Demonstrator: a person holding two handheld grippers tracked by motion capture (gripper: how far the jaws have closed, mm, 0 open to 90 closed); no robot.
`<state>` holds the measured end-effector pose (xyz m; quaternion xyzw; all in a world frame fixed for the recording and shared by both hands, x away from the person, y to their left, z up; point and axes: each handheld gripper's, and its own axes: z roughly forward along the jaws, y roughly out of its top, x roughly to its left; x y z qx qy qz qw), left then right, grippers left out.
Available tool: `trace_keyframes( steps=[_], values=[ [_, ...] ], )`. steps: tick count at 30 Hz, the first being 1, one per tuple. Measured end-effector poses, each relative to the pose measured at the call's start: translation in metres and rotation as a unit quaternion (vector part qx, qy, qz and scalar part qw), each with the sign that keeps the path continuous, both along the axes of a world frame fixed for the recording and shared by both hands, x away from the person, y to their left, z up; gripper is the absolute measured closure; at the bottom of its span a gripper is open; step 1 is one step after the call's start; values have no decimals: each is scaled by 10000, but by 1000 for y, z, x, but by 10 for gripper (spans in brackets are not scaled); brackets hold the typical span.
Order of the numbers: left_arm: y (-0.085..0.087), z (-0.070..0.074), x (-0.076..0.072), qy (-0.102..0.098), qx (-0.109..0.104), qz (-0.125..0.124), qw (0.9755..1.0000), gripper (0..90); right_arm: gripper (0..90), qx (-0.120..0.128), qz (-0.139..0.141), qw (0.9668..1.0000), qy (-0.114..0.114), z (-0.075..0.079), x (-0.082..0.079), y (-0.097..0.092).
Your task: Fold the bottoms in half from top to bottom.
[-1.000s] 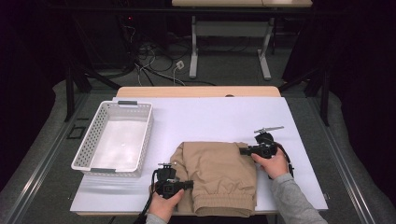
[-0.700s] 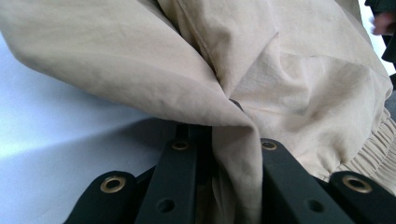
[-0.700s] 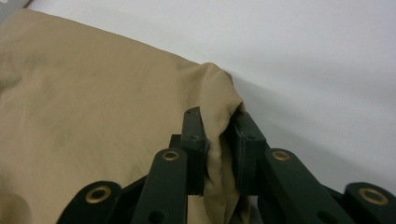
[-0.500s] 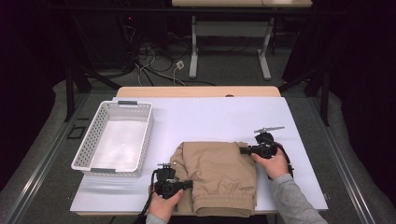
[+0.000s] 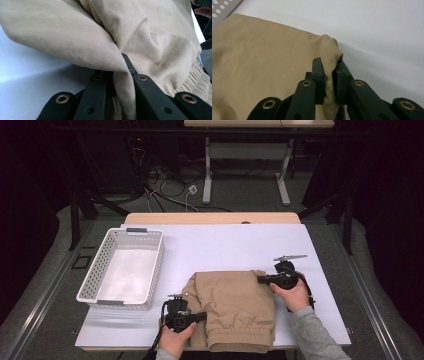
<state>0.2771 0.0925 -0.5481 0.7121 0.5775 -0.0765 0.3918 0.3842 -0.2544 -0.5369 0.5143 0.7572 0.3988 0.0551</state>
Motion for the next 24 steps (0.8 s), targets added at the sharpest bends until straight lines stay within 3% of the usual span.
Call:
trace_keyframes(
  steps=[16, 24],
  values=[
    [2, 7, 3, -53, -81, 33, 9999, 865, 821, 303, -44, 9994, -134, 18, -4, -6],
    [0, 19, 9, -156, -55, 27, 9999, 866, 827, 319, -26, 9991, -283, 31, -4, -5]
  ],
)
